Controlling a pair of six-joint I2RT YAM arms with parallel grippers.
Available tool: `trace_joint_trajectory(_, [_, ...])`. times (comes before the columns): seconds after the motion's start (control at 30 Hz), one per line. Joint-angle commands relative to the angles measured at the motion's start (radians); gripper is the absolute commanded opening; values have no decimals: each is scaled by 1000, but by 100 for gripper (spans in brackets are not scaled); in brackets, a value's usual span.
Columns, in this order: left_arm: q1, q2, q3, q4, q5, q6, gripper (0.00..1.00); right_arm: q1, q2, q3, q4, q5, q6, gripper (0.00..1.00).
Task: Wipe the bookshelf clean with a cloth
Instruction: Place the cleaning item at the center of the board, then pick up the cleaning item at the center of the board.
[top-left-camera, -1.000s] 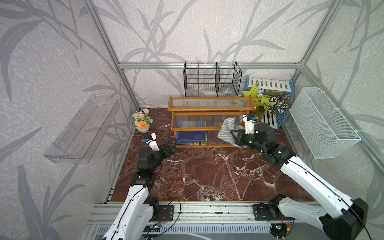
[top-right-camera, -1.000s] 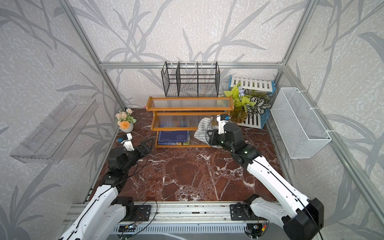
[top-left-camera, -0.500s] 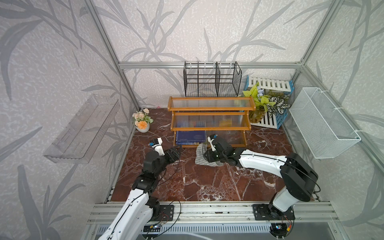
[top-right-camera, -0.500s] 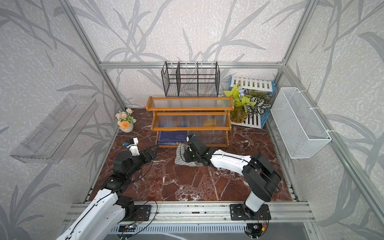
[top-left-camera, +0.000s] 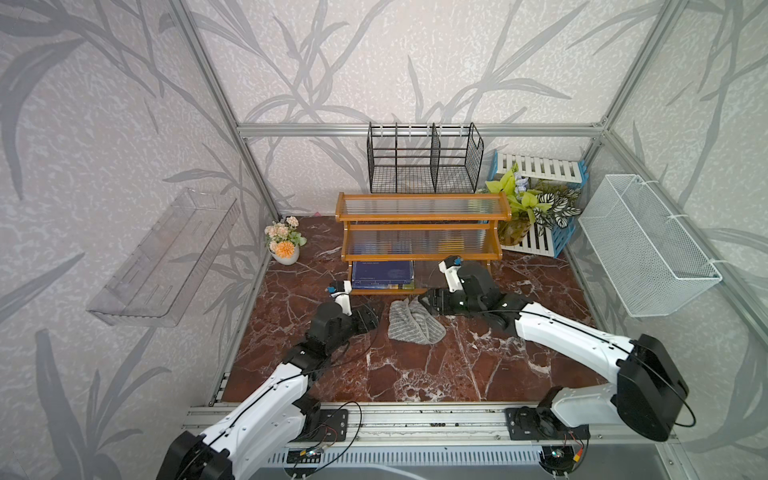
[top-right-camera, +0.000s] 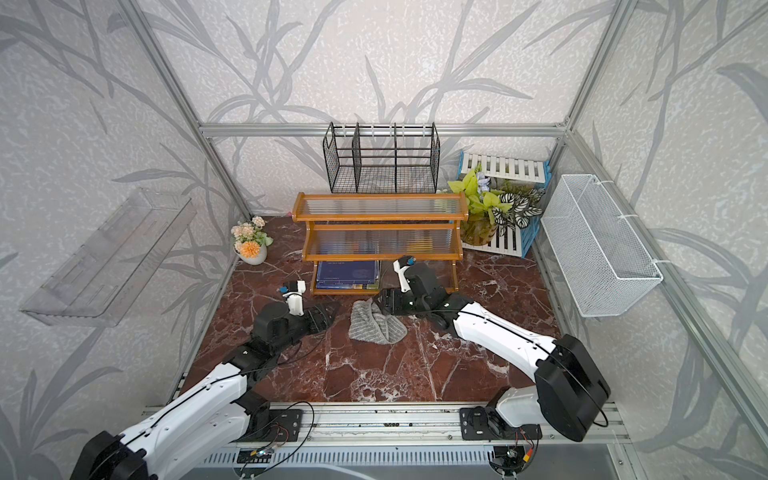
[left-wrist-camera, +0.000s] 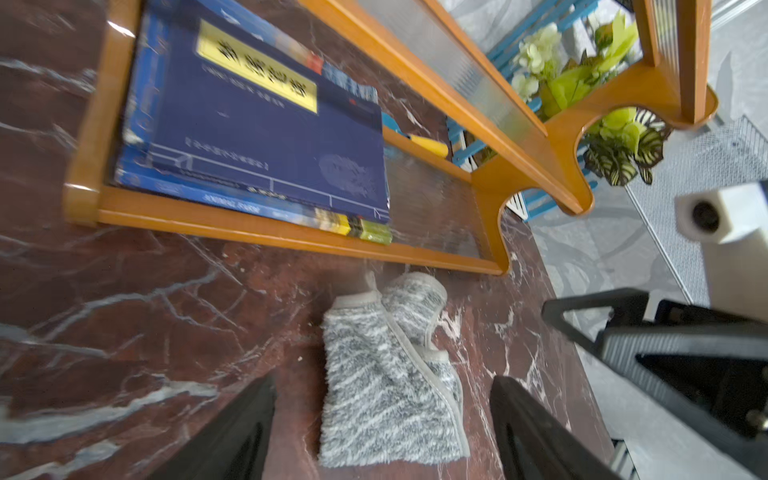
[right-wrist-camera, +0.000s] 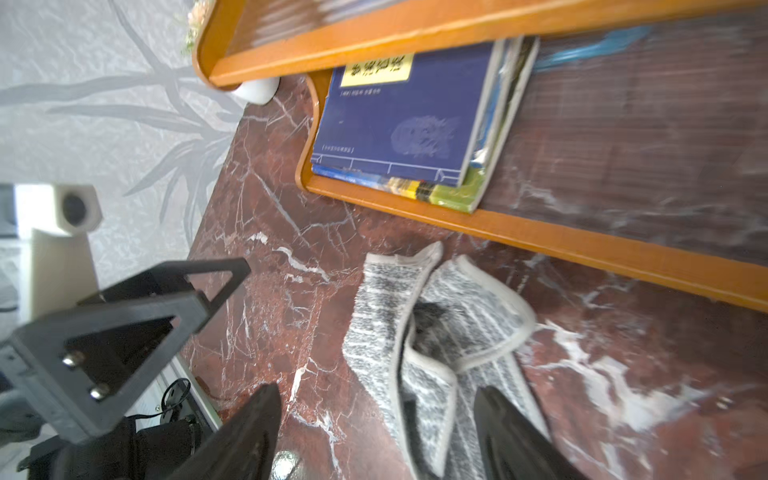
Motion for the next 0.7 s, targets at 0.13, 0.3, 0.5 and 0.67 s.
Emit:
trace_joint_trajectory(0.13, [-228,251,57,170,-159,43,82,-84,-91,-88,-81,-30,-5,77])
trace_joint_trajectory(0.3, [-301,438,129,213,-215,70,79,-106,-104,-122,-73,-53,7,77])
trace_joint_trajectory(0.5, [-359,614,226,134,-284,109,74,-128,-131,-155,-75,-60,13,76])
trace_joint_trajectory(0.67, [-366,719,254,47,-330,115,58,-152,-159,-175,-72,-57,21,76])
